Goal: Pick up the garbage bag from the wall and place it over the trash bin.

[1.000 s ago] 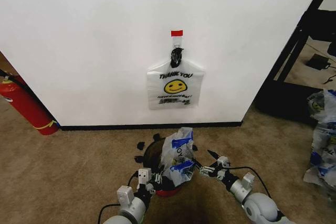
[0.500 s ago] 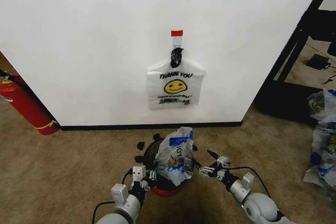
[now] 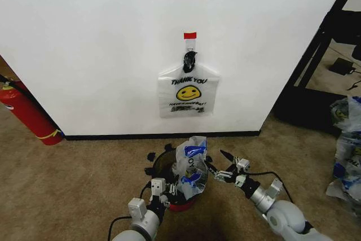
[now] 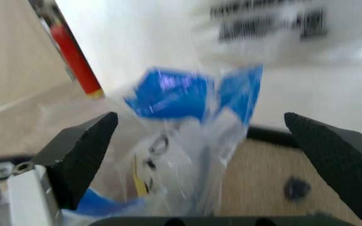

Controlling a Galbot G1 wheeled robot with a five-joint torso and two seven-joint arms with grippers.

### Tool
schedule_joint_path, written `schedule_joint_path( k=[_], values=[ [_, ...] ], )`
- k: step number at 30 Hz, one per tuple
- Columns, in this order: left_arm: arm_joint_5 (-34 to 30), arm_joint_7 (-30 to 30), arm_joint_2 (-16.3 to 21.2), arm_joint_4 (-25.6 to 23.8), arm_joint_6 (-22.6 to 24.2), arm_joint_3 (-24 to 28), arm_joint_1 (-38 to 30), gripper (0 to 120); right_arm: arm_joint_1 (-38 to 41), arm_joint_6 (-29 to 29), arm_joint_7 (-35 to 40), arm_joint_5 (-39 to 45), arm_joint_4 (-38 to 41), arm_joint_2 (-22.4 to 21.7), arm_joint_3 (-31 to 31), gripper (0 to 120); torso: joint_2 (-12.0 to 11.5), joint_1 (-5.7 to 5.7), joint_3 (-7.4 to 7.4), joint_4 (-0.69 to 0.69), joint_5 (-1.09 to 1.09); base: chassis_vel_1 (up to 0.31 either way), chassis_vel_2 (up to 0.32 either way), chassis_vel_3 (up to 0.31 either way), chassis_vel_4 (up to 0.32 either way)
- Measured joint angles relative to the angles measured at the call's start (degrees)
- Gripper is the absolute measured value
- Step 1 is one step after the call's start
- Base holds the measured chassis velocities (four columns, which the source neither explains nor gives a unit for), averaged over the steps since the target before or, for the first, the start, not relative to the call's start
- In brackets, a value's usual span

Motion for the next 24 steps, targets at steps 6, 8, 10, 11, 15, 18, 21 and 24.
schedule_joint_path(
  k=[6,8,10,11,15,18,21,24],
  values=[
    [-0.02,-0.06,0.0,-0.16,0.24,-0.04,-0.01,0,4.88,-4.61,1.52,-0.29,-2.79,0.26,-4.86,86,0.0,0.0,0.0,0.0,-0.01,0.0,0.0,0.0,0.0],
    [-0.07,-0.16,0.0,-0.56,0.42,-0.06,0.08,0,7.43,-7.16,3.21,-0.3,-3.7,0.9,-7.31,77,0.0,0.0,0.0,0.01,0.0,0.0,0.0,0.0,0.0],
    [-0.13,-0.26,0.05,-1.03,0.53,-0.16,0.34,0,9.27,-9.35,5.64,-0.3,-4.02,1.32,-9.48,71,0.0,0.0,0.0,0.01,-0.01,0.0,0.0,0.0,0.0],
    [-0.15,-0.3,0.11,-1.29,0.56,-0.25,0.51,0,10.28,-10.87,7.09,-0.29,-4.04,1.55,-10.68,67,0.0,0.0,0.0,0.01,-0.01,0.0,0.0,0.0,0.0],
    [-0.17,-0.38,0.16,-1.78,0.59,-0.55,0.93,0,11.81,-14.26,8.87,-0.23,-3.91,1.92,-12.36,59,0.0,0.0,0.0,0.01,-0.01,0.0,0.0,0.0,0.0],
    [-0.17,-0.47,0.17,-2.35,0.6,-0.97,1.63,0,13.36,-19.96,11.62,0.31,-2.62,2.31,-13.61,49,0.0,0.0,0.0,0.01,-0.02,0.0,0.0,0.0,0.0],
    [-0.17,-0.49,0.24,-2.67,0.59,-1.17,2.0,0,14.0,-22.76,13.4,0.56,-2.07,2.38,-13.98,46,0.0,0.0,-0.01,0.0,-0.02,0.0,0.0,0.0,0.0],
    [-0.17,-0.52,0.33,-2.97,0.56,-1.41,2.28,0,14.45,-25.86,15.42,0.58,-1.56,2.33,-14.1,44,0.0,0.0,0.0,0.0,-0.01,0.0,0.0,0.0,0.0]
  ],
)
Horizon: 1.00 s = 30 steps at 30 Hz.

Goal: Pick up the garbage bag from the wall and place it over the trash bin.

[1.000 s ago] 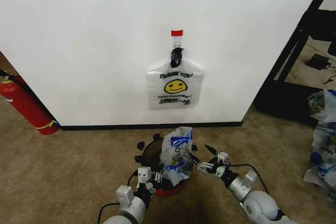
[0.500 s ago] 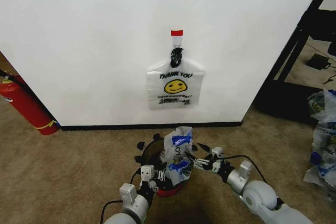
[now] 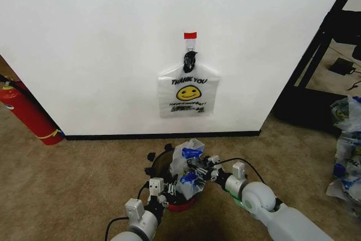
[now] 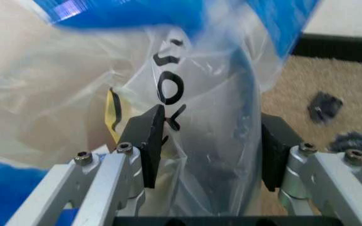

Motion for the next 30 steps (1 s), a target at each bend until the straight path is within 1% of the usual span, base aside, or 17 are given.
schedule_joint_path(
  k=[4,9,12,16,21,22,24,25,27,28,30],
  values=[
    [0.0,-0.02,0.05,-0.01,-0.04,-0.04,0.07,0,0.0,-1.8,1.79,0.09,0.74,-0.24,0.12,45,0.0,0.0,0.0,0.0,0.0,0.0,0.0,0.0,0.0],
    [0.0,-0.07,0.02,0.37,-0.08,0.1,-0.21,0,-0.19,-4.24,2.51,0.27,1.15,-0.77,0.89,55,0.0,0.0,0.0,0.0,0.0,0.0,0.0,0.0,0.0],
    [0.0,-0.08,0.02,0.48,-0.08,0.13,-0.33,0,-0.29,-5.75,2.06,0.54,1.31,-0.92,1.48,57,0.0,0.0,0.0,0.0,0.0,0.0,0.0,0.0,0.0],
    [0.0,-0.09,-0.02,0.79,-0.08,0.14,-0.48,0,-0.29,-7.75,0.35,1.07,1.41,-1.02,2.25,58,0.0,0.0,0.0,0.0,0.0,0.0,0.0,0.0,0.0],
    [0.0,-0.1,-0.2,1.0,-0.17,0.19,-0.47,0,-0.12,-8.8,-0.35,1.88,1.05,-0.48,2.47,57,0.0,0.0,0.0,0.0,0.0,0.0,0.0,0.0,0.0],
    [0.0,-0.1,-0.21,1.01,-0.19,0.19,-0.47,0,-0.11,-8.96,-0.39,2.01,0.89,-0.32,2.47,55,0.0,0.0,0.0,0.0,0.0,0.0,0.0,0.0,0.0],
    [-0.01,-0.1,-0.23,1.01,-0.25,0.11,-0.51,0,-0.07,-9.21,-0.41,2.16,0.43,0.11,2.47,46,0.0,0.0,0.0,0.0,0.0,0.0,0.0,0.0,0.0],
    [-0.01,-0.1,-0.23,1.01,-0.25,0.11,-0.51,0,-0.07,-9.21,-0.41,2.16,0.43,0.11,2.47,46,0.0,0.0,0.0,0.0,0.0,0.0,0.0,0.0,0.0],
    [-0.07,-0.14,-0.24,1.01,-0.3,-0.06,-0.53,0,0.01,-9.34,-0.22,2.22,-0.17,0.59,2.48,39,0.0,0.0,0.0,-0.01,-0.01,0.0,0.0,0.0,0.0],
    [-0.12,-0.16,-0.24,1.01,-0.35,-0.21,-0.54,0,0.09,-9.35,0.06,2.24,-0.62,0.99,2.54,32,0.0,0.0,-0.01,-0.01,-0.03,0.0,0.0,0.0,0.0],
    [-0.19,-0.17,-0.22,0.97,-0.41,-0.33,-0.54,0,0.14,-9.32,0.41,2.26,-0.95,1.44,2.58,24,0.01,-0.01,-0.01,-0.02,-0.03,0.0,0.0,0.0,0.0]
  ],
)
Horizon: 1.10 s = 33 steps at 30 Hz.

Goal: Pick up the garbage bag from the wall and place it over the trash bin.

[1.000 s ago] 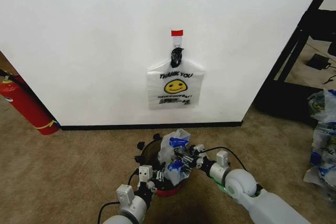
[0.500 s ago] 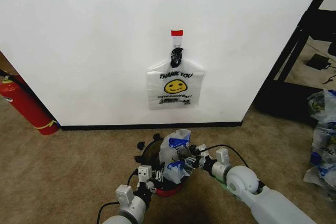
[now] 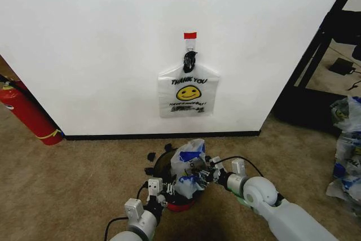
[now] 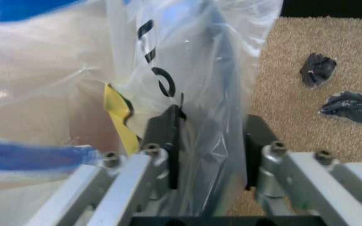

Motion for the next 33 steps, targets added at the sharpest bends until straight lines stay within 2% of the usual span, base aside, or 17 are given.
schedule_joint_path(
  k=[2,5,6,8,11,14,15,17,19,22,27,33],
  values=[
    [-0.01,-0.01,0.02,-0.04,-0.02,-0.02,0.01,0,0.01,0.09,0.19,0.06,-0.1,0.15,0.01,21,0.0,0.0,0.0,0.0,0.0,0.0,0.0,0.0,0.0],
    [-0.02,-0.01,0.04,-0.18,-0.05,-0.02,0.01,0,-0.09,1.01,1.73,0.65,-0.13,0.76,-0.02,11,0.0,0.0,0.0,0.01,0.03,0.0,0.0,0.0,0.0],
    [-0.02,-0.01,0.03,-0.31,-0.06,0.0,0.02,0,-0.31,1.85,3.14,1.2,0.14,1.11,-0.04,4,0.0,0.0,0.01,0.02,0.03,0.0,0.0,0.0,0.0],
    [0.13,-0.01,-0.04,-0.51,-0.1,0.12,0.07,0,-0.94,3.55,5.67,2.26,0.99,1.59,-0.19,0,-0.01,0.01,0.02,0.02,0.04,0.0,0.0,0.0,0.0],
    [0.45,0.02,-0.07,-0.65,-0.31,0.2,0.2,0,-1.61,6.14,8.37,3.24,2.05,2.02,-0.43,0,-0.01,0.01,0.03,0.03,0.08,0.0,0.0,0.0,0.0],
    [1.55,0.12,-0.13,-0.84,-1.01,0.31,0.54,0,-3.42,11.44,14.63,4.29,4.95,2.87,-0.77,0,-0.01,0.01,0.02,0.02,0.0,0.0,0.0,0.0,0.0],
    [1.55,0.12,-0.13,-0.84,-1.01,0.31,0.54,0,-3.42,11.44,14.63,4.29,4.95,2.87,-0.77,0,-0.01,0.01,0.02,0.02,0.0,0.0,0.0,0.0,0.0],
    [3.41,0.2,-0.25,-0.88,-2.46,0.35,0.84,0,-5.02,15.09,18.97,4.49,6.95,3.67,-1.11,0,-0.01,0.01,0.02,0.03,0.06,0.0,0.0,0.0,0.0],
    [6.15,0.25,-0.51,-1.23,-4.35,0.35,1.08,0,-7.82,20.18,25.04,4.38,10.14,5.09,-1.15,0,-0.01,0.01,0.01,0.02,0.01,0.0,0.0,0.0,0.0],
    [7.62,-0.44,-0.96,-1.94,-5.31,0.28,1.17,0,-10.99,24.31,29.42,3.08,12.49,6.4,-0.75,0,-0.01,0.01,0.01,0.01,0.04,0.0,0.0,0.0,0.0],
    [10.88,-1.62,-1.39,-2.04,-6.97,-1.0,0.94,0,-14.53,28.29,33.56,0.84,14.56,7.9,0.93,0,-0.01,0.01,0.01,0.01,0.04,0.0,0.0,0.0,0.0],
    [14.08,-2.89,-0.99,-1.26,-7.24,-4.14,1.06,0,-16.77,29.17,36.89,0.87,16.65,8.73,4.01,0,-0.01,0.01,0.01,0.01,0.03,0.0,0.0,0.0,0.0]
  ],
)
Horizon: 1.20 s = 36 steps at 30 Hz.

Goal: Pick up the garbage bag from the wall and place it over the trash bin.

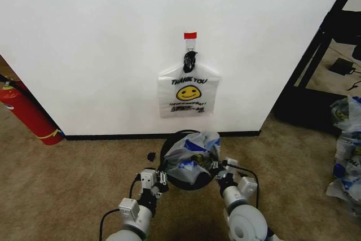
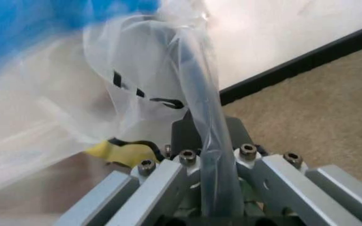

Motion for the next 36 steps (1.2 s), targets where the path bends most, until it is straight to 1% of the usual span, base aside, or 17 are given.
schedule_joint_path(
  k=[6,10,15,17,18,19,20,21,22,24,26,28,29,32,35,36],
  values=[
    [0.79,-0.48,0.76,1.65,1.01,-2.34,-0.63,0,-0.86,-2.03,0.12,2.29,1.94,-1.19,2.44,0,0.0,0.0,0.0,0.0,0.0,0.0,0.0,0.0,0.0],
    [0.59,-0.43,0.9,2.81,1.15,-2.48,-1.55,0,-0.89,-3.72,-0.59,3.3,2.66,-2.35,2.69,0,0.0,0.0,0.0,0.0,-0.01,0.0,0.0,0.0,0.0],
    [0.51,0.52,1.02,3.08,0.58,-2.11,-1.78,0,-0.72,-4.4,-1.37,3.48,2.86,-3.26,2.29,0,0.0,0.0,0.0,0.0,0.0,0.0,0.0,0.0,0.0],
    [0.65,1.29,1.04,3.05,-0.4,-1.75,-1.57,0,-0.52,-4.52,-1.58,3.48,2.87,-3.43,2.01,0,0.0,0.0,0.0,0.0,0.0,0.0,0.0,0.0,0.0],
    [3.55,3.71,1.05,3.03,-4.79,-1.11,-0.92,0,0.2,-4.74,-1.68,3.47,2.87,-3.48,1.53,0,0.0,0.0,0.0,0.0,0.0,0.0,0.0,0.0,0.0],
    [4.79,4.46,1.07,3.1,-6.2,-1.09,-0.79,0,0.35,-4.83,-1.68,3.47,2.87,-3.48,1.45,0,0.0,0.0,0.0,0.0,0.0,0.0,0.0,0.0,0.0],
    [8.1,6.44,1.25,3.49,-9.79,-1.26,-0.6,4,0.73,-5.14,-1.62,3.44,2.86,-3.49,1.24,0,0.0,0.0,0.0,0.0,0.0,0.0,0.0,0.0,0.0],
    [10.75,8.12,1.64,3.8,-12.78,-1.62,-0.51,10,1.05,-5.5,-1.47,3.4,2.8,-3.57,1.13,0,0.0,0.0,0.0,0.01,-0.01,0.0,0.0,0.0,0.0],
    [10.75,8.12,1.64,3.8,-12.78,-1.62,-0.51,10,1.05,-5.5,-1.47,3.4,2.8,-3.57,1.13,0,0.0,0.0,0.0,0.01,-0.01,0.0,0.0,0.0,0.0],
    [14.32,10.32,2.69,4.1,-16.84,-2.56,-0.46,18,1.55,-6.54,-1.12,3.38,2.75,-3.91,1.03,0,0.0,0.0,0.0,0.0,-0.01,0.0,0.0,0.0,0.0],
    [16.19,12.09,3.98,4.3,-19.12,-3.68,-0.32,25,1.93,-7.16,-0.88,3.42,2.74,-4.23,1.02,0,0.0,0.0,0.0,-0.01,0.0,0.0,0.0,0.0,0.0],
    [17.14,14.3,5.69,4.91,-21.08,-4.96,-0.18,33,2.48,-7.67,-0.65,3.89,2.72,-4.49,1.18,0,0.0,0.0,0.0,0.0,0.0,0.0,0.0,0.0,0.0],
    [17.14,14.3,5.69,4.91,-21.08,-4.96,-0.18,33,2.48,-7.67,-0.65,3.89,2.72,-4.49,1.18,0,0.0,0.0,0.0,0.0,0.0,0.0,0.0,0.0,0.0],
    [17.62,15.78,7.43,6.31,-22.67,-6.07,-0.15,47,3.32,-8.23,-0.29,5.31,2.65,-4.57,2.24,0,0.0,0.0,0.0,0.0,0.0,0.0,0.0,0.0,0.0],
    [18.73,16.03,7.82,6.88,-23.5,-6.63,-0.15,58,3.67,-8.57,0.04,6.47,2.73,-4.79,3.34,0,0.0,0.0,0.0,0.0,-0.01,0.0,0.0,0.0,0.0],
    [20.63,16.24,8.02,6.89,-24.18,-7.09,-0.14,65,3.76,-8.87,0.5,6.85,2.86,-5.28,3.91,0,0.0,0.0,0.0,0.0,-0.01,0.0,0.0,0.0,0.0]
  ],
)
